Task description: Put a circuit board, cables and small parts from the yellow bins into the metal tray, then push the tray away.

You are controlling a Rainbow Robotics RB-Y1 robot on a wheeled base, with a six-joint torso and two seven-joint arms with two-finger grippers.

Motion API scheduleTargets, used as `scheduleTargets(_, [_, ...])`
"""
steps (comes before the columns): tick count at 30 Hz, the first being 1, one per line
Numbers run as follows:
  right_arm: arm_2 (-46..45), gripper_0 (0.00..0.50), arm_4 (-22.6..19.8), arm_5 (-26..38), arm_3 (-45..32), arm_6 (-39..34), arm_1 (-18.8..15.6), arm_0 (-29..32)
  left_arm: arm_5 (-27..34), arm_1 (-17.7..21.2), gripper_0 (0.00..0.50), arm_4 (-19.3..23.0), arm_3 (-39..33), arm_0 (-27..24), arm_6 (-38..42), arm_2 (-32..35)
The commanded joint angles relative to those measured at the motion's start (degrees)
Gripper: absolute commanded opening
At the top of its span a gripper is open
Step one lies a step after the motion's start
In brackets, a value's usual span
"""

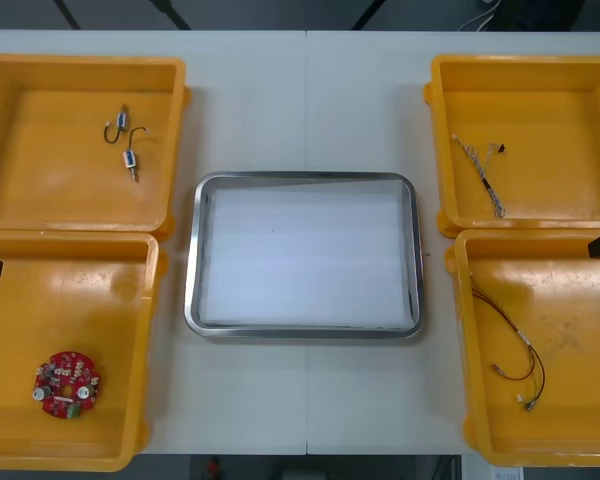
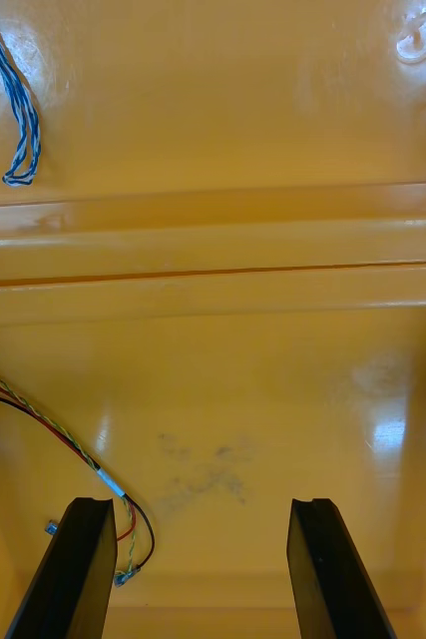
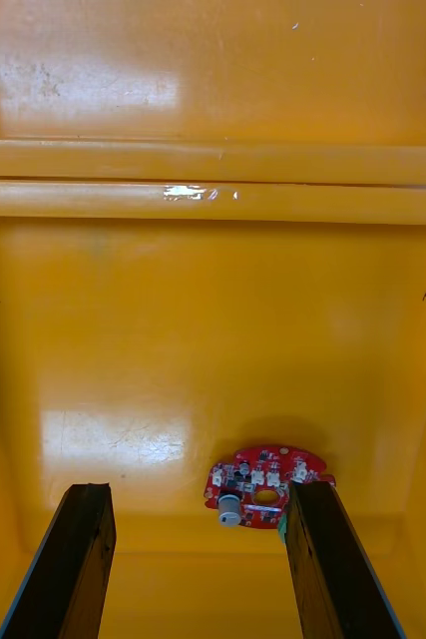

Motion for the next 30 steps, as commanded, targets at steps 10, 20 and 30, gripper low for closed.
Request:
scheduleTargets(10, [-1.73, 0.5, 0.42, -0.38, -0.52, 0.9, 0.2, 0.71, -0.56, 2.6, 0.5, 0.21, -0.51, 0.98, -1.9, 1.45])
scheduleTargets(20, [-1.73, 0.5, 0.42, -0.38, -0.52, 0.9, 0.2, 0.71, -0.56, 2.6, 0.5, 0.21, -0.51, 0.98, -1.9, 1.45])
scheduleTargets(30, [-1.73, 0.5, 0.42, -0.38, -0.52, 0.9, 0.2, 0.71, -0.56, 2.6, 0.5, 0.21, -0.51, 0.98, -1.9, 1.45])
